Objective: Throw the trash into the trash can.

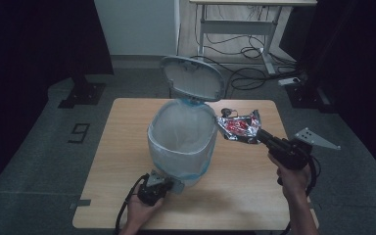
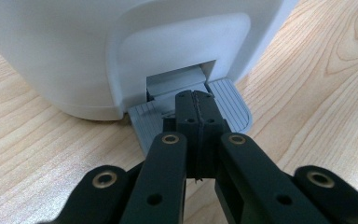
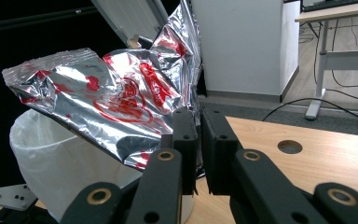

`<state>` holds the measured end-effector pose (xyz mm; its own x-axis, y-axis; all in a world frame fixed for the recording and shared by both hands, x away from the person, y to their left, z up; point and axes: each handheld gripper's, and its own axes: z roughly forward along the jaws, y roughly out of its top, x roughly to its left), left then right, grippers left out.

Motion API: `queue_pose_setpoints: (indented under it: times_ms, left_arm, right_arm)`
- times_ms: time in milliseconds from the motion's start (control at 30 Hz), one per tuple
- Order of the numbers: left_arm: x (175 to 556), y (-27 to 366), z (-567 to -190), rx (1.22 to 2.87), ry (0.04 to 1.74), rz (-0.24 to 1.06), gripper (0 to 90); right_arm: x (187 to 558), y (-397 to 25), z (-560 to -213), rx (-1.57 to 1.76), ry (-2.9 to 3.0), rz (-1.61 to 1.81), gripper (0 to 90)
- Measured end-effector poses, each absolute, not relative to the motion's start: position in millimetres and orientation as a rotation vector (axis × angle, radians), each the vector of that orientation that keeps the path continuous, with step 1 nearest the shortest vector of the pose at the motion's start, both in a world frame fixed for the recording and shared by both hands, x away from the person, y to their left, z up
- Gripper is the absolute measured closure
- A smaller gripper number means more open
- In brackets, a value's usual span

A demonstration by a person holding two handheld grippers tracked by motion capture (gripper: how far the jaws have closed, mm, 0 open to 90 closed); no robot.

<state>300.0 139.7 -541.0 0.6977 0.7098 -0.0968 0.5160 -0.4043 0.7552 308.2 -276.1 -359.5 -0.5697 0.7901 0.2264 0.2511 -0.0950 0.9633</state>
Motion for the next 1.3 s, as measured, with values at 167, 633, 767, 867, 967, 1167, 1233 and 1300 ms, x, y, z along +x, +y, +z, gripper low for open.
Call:
queue_pose_setpoints:
  times_ms: [167, 633, 767, 867, 967, 1167, 1233, 1300]
  left_arm:
    - [300.1, 139.7, -541.0, 2.096, 0.934, 0.305, 90.0]
    - [300.1, 140.0, -541.2, 2.095, 0.933, 0.304, 90.0]
    - [300.2, 140.1, -541.2, 2.095, 0.933, 0.303, 90.0]
    - [300.2, 140.1, -541.2, 2.095, 0.933, 0.302, 90.0]
    - [300.2, 140.2, -541.2, 2.095, 0.933, 0.303, 90.0]
    - [300.2, 140.3, -541.1, 2.096, 0.933, 0.301, 90.0]
    - [300.2, 140.3, -541.1, 2.097, 0.933, 0.301, 90.0]
    - [300.3, 140.3, -541.1, 2.095, 0.934, 0.3, 90.0]
  right_arm:
    - [311.0, -271.0, -357.3, 1.124, 1.774, 1.7, 84.3]
    - [321.1, -250.4, -347.0, 1.084, 1.816, 1.692, 84.2]
    - [323.3, -246.7, -346.8, 1.082, 1.827, 1.691, 84.2]
    - [325.9, -241.6, -345.3, 1.074, 1.837, 1.689, 84.2]
    - [327.5, -238.2, -343.0, 1.068, 1.842, 1.688, 84.2]
    - [330.6, -231.5, -339.7, 1.058, 1.852, 1.693, 84.2]
    - [332.0, -228.9, -339.0, 1.057, 1.856, 1.692, 84.1]
    - [333.0, -226.7, -338.3, 1.053, 1.862, 1.691, 84.2]
